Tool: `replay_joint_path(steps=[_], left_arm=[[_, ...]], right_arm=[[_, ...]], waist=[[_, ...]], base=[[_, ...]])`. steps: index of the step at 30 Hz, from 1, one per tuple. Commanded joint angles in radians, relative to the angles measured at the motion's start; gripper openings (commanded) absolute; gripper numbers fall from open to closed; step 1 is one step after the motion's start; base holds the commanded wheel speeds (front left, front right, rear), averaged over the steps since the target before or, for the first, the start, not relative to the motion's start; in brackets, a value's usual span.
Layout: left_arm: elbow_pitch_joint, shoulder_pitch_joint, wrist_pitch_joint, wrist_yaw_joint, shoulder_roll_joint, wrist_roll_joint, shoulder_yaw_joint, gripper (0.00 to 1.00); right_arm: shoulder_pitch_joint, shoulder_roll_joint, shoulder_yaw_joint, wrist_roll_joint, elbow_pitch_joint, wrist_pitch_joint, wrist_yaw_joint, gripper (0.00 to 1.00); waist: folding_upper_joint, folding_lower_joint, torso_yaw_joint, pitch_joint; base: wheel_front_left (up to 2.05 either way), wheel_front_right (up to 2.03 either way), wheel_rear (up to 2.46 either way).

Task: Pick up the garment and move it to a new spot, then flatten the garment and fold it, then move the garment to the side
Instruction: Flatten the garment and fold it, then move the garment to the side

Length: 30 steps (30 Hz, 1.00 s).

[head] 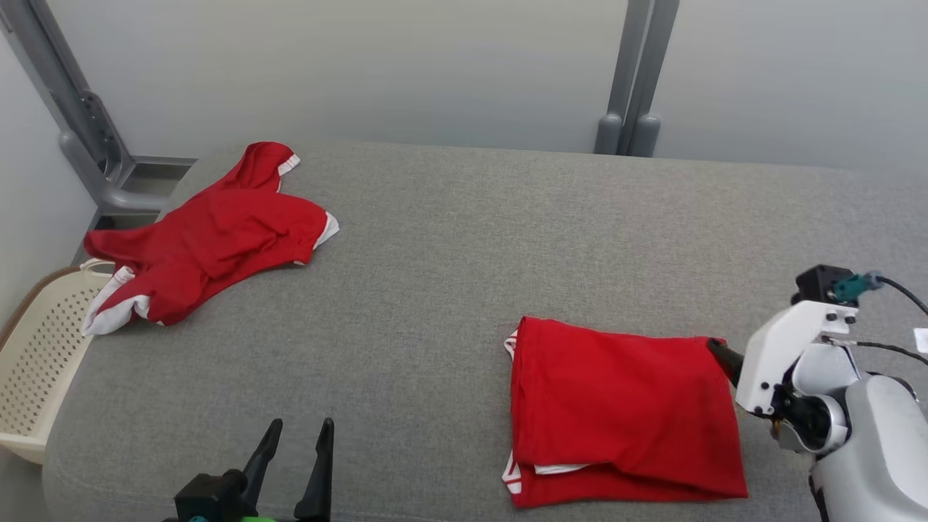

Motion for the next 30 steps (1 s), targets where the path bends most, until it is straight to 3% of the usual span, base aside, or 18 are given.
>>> replay_joint_path(steps=[1, 7, 12, 28, 30], left_arm=[[-0.004, 0.01, -0.003, 0.002, -0.003, 0.006, 0.003, 1.0], [-0.008, -0.007, -0.003, 0.001, -0.01, 0.009, 0.007, 1.0], [-0.014, -0.034, -0.003, -0.002, -0.007, 0.013, 0.009, 1.0], [-0.065, -0.1, -0.003, -0.005, -0.007, 0.064, 0.038, 1.0], [-0.074, -0.099, -0.003, -0.004, -0.007, 0.066, 0.048, 1.0]], right_arm=[[0.029, 0.004, -0.02, -0.013, -0.028, 0.016, 0.0, 1.0], [0.133, 0.046, -0.122, -0.054, -0.175, 0.099, 0.0, 1.0], [0.143, 0.059, -0.149, -0.058, -0.212, 0.12, 0.0, 1.0], [0.073, 0.063, -0.117, -0.033, -0.025, 0.119, 0.0, 0.99], [0.075, 0.064, -0.108, -0.031, -0.008, 0.122, 0.0, 0.32]], waist=[[0.0, 0.0, -0.016, 0.001], [0.0, 0.0, -0.042, 0.026], [0.0, 0.0, -0.045, 0.068], [0.0, 0.0, 0.027, 0.177], [0.0, 0.0, 0.034, 0.178]], base=[[0.0, 0.0, 0.0], [0.0, 0.0, 0.0], [0.0, 0.0, 0.0], [0.0, 0.0, 0.0], [0.0, 0.0, 0.0]])
